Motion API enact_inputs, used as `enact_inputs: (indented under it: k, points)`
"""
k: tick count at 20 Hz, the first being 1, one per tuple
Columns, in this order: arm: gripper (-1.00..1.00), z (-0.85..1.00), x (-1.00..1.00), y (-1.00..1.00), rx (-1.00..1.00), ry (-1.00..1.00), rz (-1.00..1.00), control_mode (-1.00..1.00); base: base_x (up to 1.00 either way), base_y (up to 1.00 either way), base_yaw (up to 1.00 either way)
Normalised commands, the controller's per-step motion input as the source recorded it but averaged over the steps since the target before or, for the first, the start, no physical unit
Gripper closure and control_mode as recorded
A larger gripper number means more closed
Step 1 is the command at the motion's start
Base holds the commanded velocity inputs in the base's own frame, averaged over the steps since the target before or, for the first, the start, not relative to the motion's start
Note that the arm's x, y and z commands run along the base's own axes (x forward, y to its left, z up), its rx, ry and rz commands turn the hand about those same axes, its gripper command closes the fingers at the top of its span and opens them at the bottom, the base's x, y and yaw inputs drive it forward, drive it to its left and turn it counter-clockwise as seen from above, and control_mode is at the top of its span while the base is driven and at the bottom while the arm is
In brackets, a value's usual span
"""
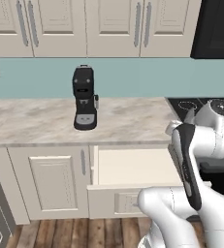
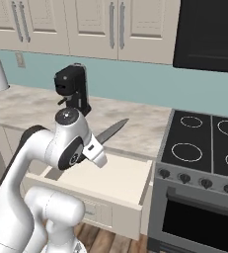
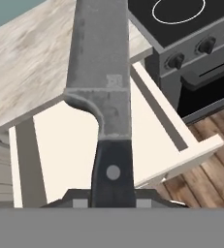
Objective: Pick up the knife from the drawer and place it on the cutting board. Then place the meat from the plate to the cutting board.
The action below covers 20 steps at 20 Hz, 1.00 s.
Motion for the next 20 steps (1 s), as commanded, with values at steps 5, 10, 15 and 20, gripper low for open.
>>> enact_inputs:
  k: [5, 10, 15, 20]
  points:
    - [1.00, 0.00, 0.00, 0.00, 0.00, 0.00, 0.00, 1.00, -0.47, -1.00, -0.20]
    - [1.00, 0.00, 0.00, 0.00, 0.00, 0.00, 0.00, 1.00, -0.05, -1.00, -0.34]
    - [1.00, 0.00, 0.00, 0.00, 0.00, 0.00, 0.00, 1.00, 0.82, -1.00, -0.20]
    - [1.00, 0.00, 0.00, 0.00, 0.00, 0.00, 0.00, 1.00, 0.00, -1.00, -0.22]
